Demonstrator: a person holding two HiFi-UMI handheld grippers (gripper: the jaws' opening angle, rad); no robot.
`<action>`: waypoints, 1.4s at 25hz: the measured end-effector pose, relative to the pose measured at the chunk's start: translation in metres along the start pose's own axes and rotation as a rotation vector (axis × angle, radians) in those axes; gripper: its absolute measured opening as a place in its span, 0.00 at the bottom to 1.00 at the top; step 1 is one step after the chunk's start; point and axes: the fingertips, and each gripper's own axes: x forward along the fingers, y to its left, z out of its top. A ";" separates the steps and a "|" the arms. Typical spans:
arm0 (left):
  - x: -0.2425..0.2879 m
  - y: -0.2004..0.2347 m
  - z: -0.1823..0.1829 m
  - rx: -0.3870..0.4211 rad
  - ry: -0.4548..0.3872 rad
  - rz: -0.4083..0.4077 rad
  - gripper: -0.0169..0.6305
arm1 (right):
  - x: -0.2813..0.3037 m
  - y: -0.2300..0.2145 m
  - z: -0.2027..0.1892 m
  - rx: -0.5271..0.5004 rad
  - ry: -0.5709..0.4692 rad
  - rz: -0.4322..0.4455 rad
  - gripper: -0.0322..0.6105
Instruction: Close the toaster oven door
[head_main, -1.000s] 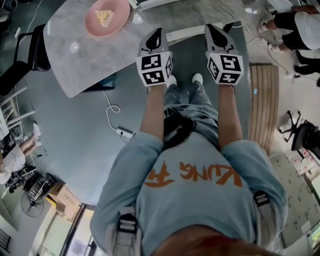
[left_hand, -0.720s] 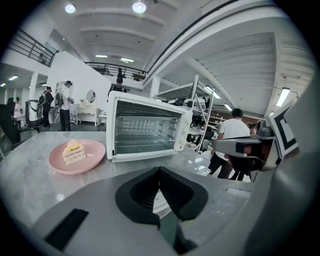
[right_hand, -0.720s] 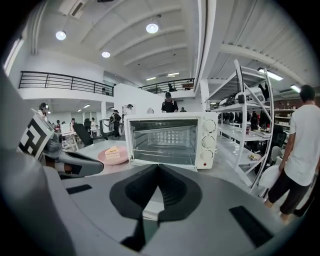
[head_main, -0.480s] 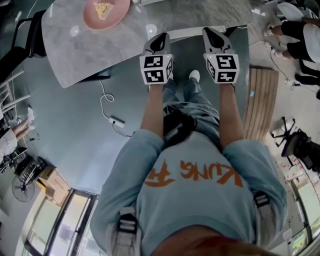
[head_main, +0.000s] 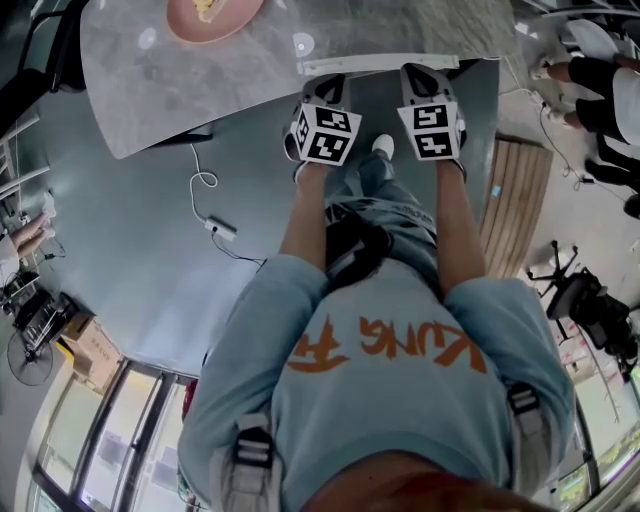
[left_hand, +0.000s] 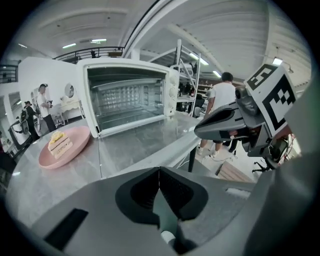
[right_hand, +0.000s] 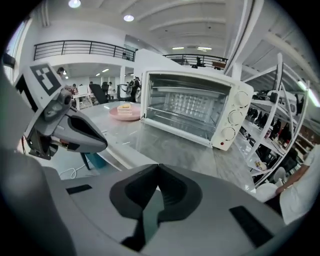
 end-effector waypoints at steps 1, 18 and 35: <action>0.002 0.001 -0.003 0.005 0.020 0.007 0.03 | 0.002 0.001 -0.003 -0.017 0.016 0.000 0.05; 0.027 -0.004 -0.016 0.015 0.123 0.017 0.03 | 0.024 -0.007 -0.048 -0.135 0.218 -0.034 0.05; 0.007 -0.001 0.006 0.146 0.075 0.070 0.03 | 0.012 -0.020 -0.030 -0.226 0.152 -0.112 0.05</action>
